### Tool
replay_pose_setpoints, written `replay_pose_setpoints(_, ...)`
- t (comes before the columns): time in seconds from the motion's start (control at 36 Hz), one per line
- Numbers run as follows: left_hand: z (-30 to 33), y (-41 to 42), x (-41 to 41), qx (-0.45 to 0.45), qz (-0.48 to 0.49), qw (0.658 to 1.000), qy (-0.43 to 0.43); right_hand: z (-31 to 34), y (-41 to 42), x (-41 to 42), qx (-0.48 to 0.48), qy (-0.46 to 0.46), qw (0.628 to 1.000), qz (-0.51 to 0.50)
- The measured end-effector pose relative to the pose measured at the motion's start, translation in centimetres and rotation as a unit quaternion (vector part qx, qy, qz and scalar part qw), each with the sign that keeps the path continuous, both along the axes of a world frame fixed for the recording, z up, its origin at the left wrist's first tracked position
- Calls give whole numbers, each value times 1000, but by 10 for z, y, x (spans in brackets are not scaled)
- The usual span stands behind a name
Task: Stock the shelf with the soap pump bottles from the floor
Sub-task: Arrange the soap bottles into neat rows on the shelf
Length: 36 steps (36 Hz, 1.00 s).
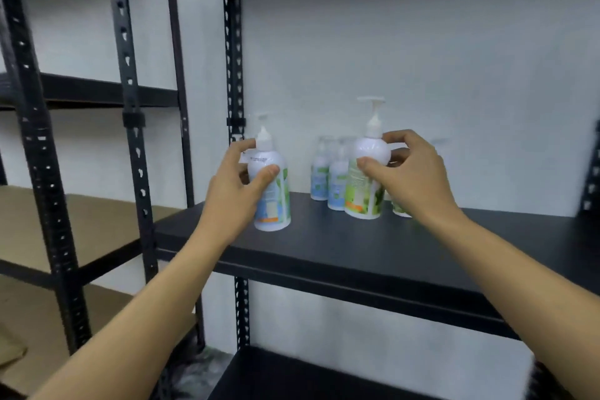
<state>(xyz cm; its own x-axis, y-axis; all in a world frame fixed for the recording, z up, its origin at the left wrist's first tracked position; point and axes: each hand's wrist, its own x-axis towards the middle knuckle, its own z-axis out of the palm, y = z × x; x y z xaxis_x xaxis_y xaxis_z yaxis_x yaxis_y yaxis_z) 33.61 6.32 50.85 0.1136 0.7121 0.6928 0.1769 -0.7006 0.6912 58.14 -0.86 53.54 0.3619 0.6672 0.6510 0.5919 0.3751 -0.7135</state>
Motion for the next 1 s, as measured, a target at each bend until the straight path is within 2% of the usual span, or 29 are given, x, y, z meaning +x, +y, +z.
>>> replay_pose_setpoints(0.47, 14, 85, 108, -14, -27, 999, 8, 4, 30, 140, -10, 0, 991, -134)
replay_pose_setpoints(1.0, 14, 102, 128, -4, -35, 999, 11, -23, 77, 191, -48, 10, 985, -163)
